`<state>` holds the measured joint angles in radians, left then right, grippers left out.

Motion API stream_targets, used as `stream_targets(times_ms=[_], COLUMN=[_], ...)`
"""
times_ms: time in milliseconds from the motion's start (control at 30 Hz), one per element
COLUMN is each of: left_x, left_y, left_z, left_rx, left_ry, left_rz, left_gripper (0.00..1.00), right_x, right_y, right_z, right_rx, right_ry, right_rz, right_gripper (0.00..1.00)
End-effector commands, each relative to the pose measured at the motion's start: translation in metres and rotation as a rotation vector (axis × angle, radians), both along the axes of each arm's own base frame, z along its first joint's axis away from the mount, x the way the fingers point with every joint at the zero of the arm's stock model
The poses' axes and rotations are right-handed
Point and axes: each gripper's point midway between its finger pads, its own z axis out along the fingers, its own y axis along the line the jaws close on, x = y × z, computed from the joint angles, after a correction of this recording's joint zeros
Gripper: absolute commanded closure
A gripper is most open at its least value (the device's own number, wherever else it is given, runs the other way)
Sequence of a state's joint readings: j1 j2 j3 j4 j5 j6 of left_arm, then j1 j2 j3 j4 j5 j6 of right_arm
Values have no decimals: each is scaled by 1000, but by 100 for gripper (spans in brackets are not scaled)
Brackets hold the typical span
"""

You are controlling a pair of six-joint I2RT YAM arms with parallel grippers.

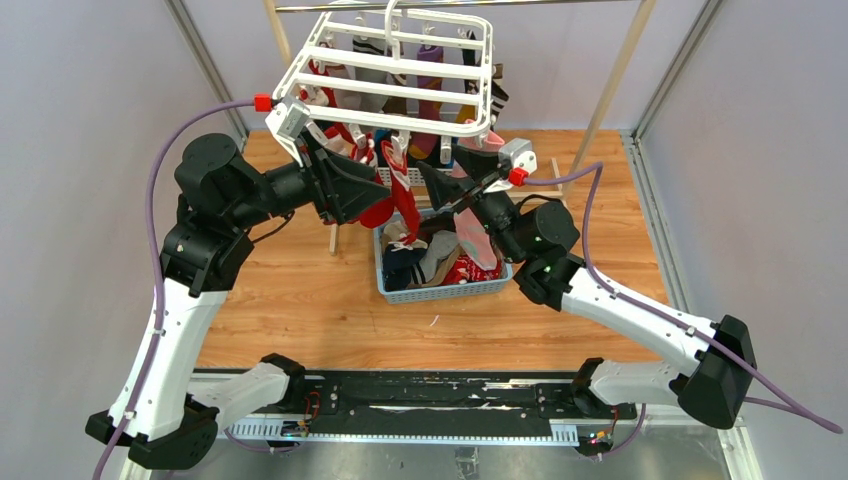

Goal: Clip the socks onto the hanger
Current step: Open the clamp at the hanger.

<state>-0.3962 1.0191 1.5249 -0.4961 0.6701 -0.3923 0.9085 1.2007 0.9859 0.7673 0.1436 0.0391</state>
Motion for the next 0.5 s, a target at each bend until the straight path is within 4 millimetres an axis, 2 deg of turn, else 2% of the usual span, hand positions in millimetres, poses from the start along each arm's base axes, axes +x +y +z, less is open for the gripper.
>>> stream_targets(times_ms=[0, 100, 233, 300, 467], left_x=[-6, -6, -6, -7, -8], left_y=[0, 0, 0, 0, 1], left_z=[2, 2, 1, 1, 2], left_rx=[1, 4, 3, 3, 3], left_ry=[-12, -14, -9, -9, -14], left_rz=[-18, -17, -17, -17, -17], left_gripper=[35, 35, 35, 35, 35], right_x=[-2, -3, -4, -5, -9], right_y=[-7, -6, -7, -6, -5], right_z=[22, 23, 23, 23, 26], right_rx=[44, 38, 39, 39, 43], right_ry=[-47, -49, -50, -56, -72], right_rz=[-38, -28, -29, -22, -2], right_gripper=[39, 53, 78, 85, 95])
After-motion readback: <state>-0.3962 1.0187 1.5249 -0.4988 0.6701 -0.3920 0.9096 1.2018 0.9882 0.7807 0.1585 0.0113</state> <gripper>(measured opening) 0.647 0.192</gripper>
